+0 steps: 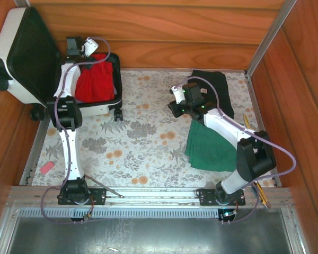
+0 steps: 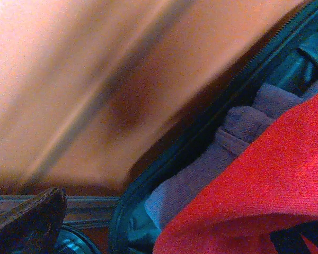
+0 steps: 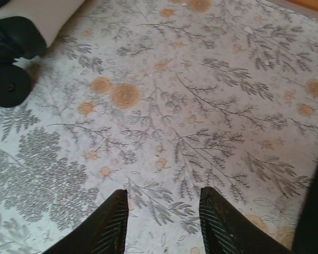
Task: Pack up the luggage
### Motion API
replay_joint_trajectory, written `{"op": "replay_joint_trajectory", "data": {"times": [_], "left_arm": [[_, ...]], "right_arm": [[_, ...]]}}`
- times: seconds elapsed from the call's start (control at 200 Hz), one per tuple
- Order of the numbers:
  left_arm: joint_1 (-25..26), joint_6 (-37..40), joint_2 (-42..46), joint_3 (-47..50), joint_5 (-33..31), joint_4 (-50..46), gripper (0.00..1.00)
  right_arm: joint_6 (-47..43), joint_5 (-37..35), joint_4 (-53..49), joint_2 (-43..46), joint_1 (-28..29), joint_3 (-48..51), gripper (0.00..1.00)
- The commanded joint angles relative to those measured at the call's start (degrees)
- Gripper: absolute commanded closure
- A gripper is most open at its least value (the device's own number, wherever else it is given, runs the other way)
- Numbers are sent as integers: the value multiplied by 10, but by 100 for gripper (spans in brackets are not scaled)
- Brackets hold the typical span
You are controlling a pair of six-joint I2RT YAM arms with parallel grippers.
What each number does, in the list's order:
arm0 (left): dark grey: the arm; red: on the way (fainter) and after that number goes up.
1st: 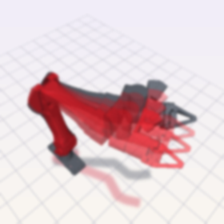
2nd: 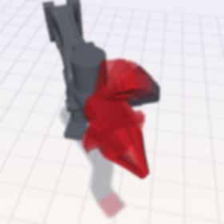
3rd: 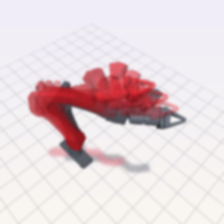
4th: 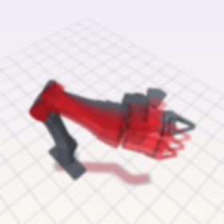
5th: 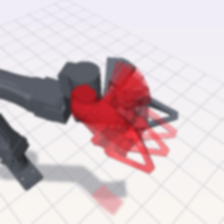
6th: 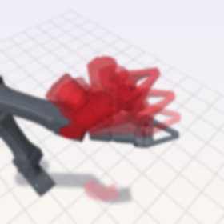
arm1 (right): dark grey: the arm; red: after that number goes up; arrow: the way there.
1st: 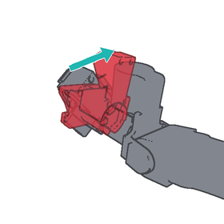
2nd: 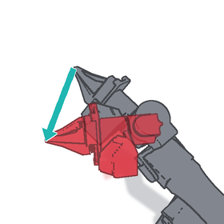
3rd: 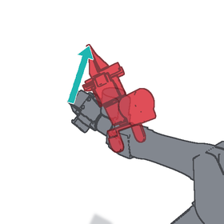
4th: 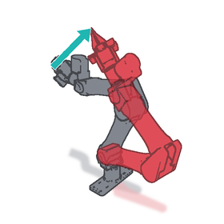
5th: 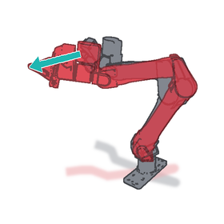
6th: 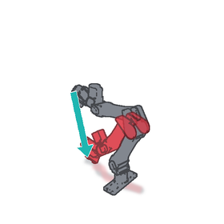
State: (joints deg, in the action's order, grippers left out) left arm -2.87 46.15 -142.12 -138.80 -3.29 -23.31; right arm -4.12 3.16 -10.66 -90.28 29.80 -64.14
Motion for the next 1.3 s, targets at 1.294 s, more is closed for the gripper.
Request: {"op": "replay_joint_trajectory", "data": {"times": [1.294], "left_arm": [[-28, -345, 56, -37, 78, -174, 18]], "right_arm": [[31, 26, -51, 30, 49, -4, 56]]}}
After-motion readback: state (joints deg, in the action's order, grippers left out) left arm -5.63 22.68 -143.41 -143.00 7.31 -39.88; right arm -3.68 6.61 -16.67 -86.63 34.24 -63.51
